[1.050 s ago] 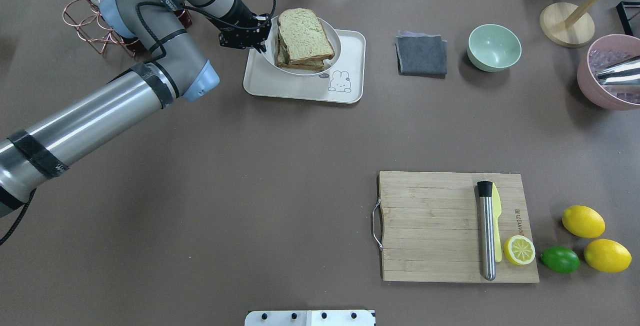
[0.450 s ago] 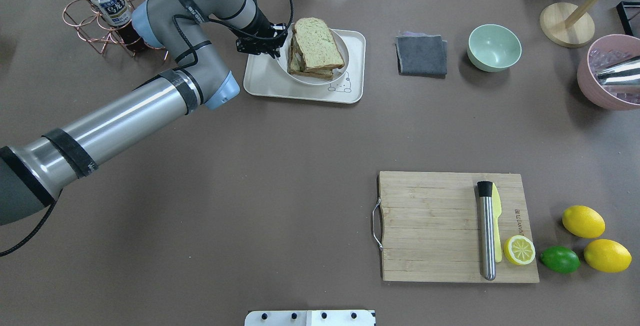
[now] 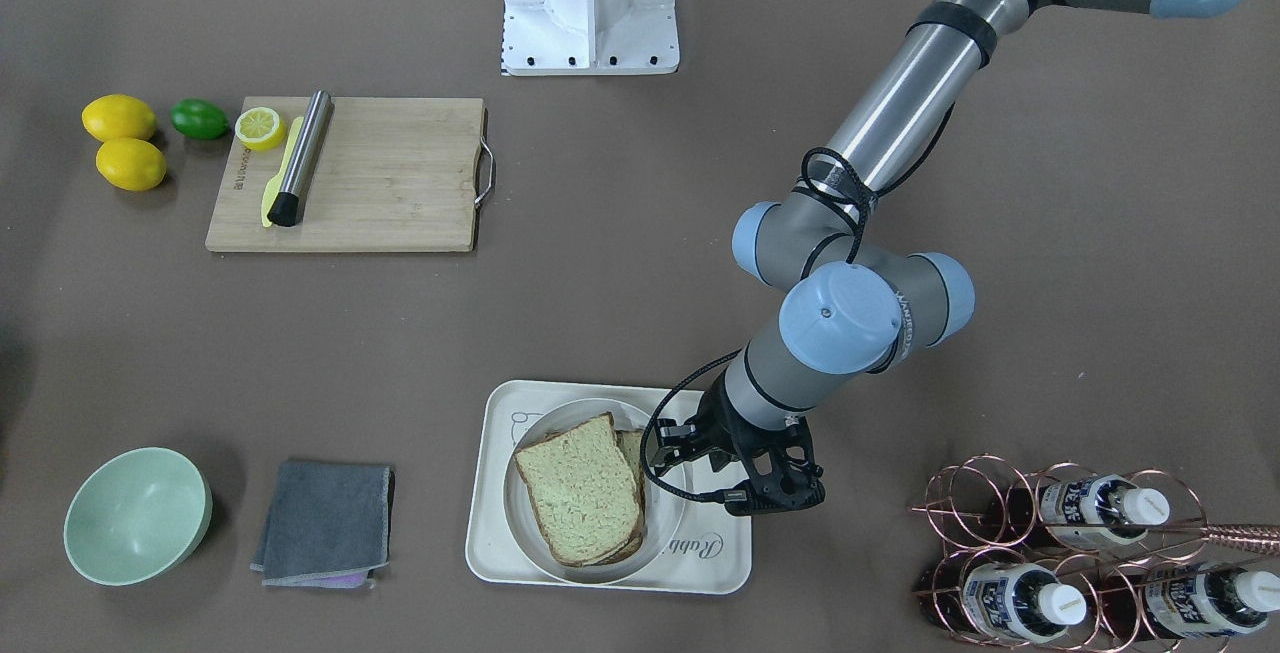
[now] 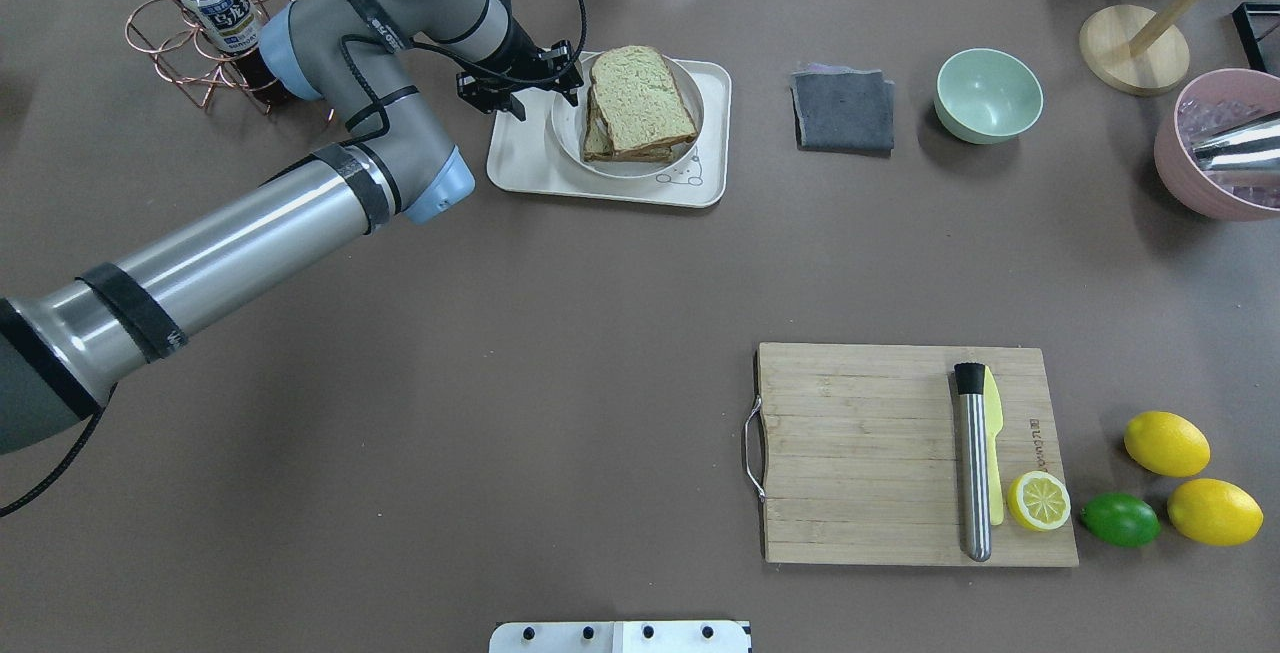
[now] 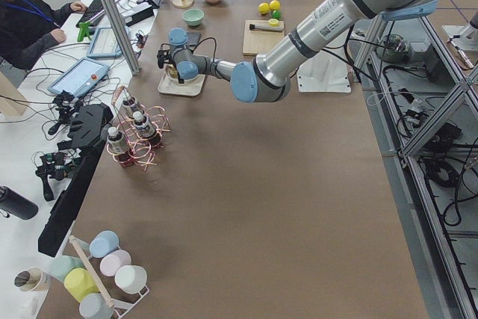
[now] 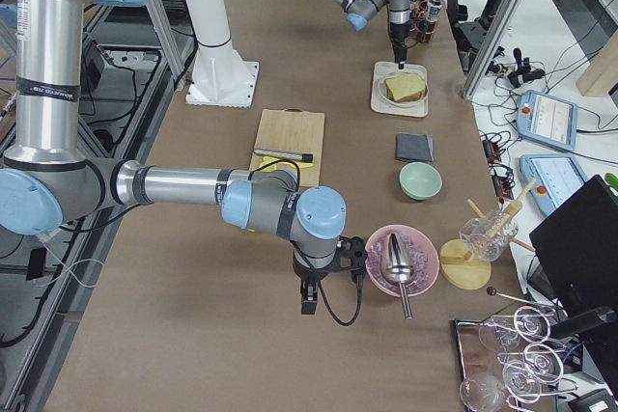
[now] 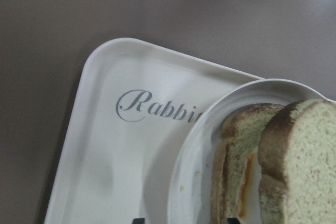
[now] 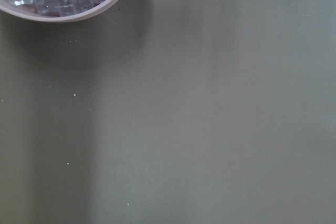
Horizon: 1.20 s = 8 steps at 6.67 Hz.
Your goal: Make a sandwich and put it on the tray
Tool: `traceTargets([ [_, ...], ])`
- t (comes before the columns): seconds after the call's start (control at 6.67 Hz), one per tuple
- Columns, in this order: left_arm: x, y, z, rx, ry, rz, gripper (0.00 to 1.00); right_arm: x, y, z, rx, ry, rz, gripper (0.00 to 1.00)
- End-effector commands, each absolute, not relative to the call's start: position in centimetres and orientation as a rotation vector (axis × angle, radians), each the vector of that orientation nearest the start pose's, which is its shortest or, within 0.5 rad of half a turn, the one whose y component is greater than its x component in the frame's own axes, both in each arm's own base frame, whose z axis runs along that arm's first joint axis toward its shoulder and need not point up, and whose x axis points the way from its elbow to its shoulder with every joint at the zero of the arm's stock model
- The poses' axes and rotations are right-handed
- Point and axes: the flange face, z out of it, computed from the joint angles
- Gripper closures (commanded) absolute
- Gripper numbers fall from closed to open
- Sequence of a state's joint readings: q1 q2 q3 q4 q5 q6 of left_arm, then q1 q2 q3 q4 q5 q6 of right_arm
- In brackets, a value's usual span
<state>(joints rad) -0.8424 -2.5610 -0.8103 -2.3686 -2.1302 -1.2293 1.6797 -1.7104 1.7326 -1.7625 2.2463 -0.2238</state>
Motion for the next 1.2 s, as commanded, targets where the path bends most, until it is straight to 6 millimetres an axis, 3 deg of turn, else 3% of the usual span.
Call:
traceTargets([
  [0.0,42.8,-68.6,29.0,0.153,1.116,-0.106,0.02,11.6,-40.9,66.7,-0.048,-0.691,-0.051,0.00],
  [0.3,35.4,-63.5,29.9,0.169,1.103,-0.051,0.02,11.6,-40.9,66.6,-0.048,-0.690,-0.049,0.00],
  [0.45,30.2,-60.3,31.1,0.187,1.119,-0.060,0.02,11.6,-40.9,66.5,-0.045,-0.690,-0.048,0.00],
  [0.75,21.1,-54.4,39.4,0.290,1.032,0.065,0.02,11.6,-40.6,67.0,-0.055,-0.691,-0.045,0.00],
  [0.9,14.8,-53.7,45.4,0.347,0.950,0.148,0.02,11.6,-40.6,67.0,-0.036,-0.687,-0.052,0.00],
  [1.05,8.8,-53.3,49.5,0.370,0.889,0.186,0.02,11.6,-40.5,67.0,-0.015,-0.685,-0.058,0.00],
])
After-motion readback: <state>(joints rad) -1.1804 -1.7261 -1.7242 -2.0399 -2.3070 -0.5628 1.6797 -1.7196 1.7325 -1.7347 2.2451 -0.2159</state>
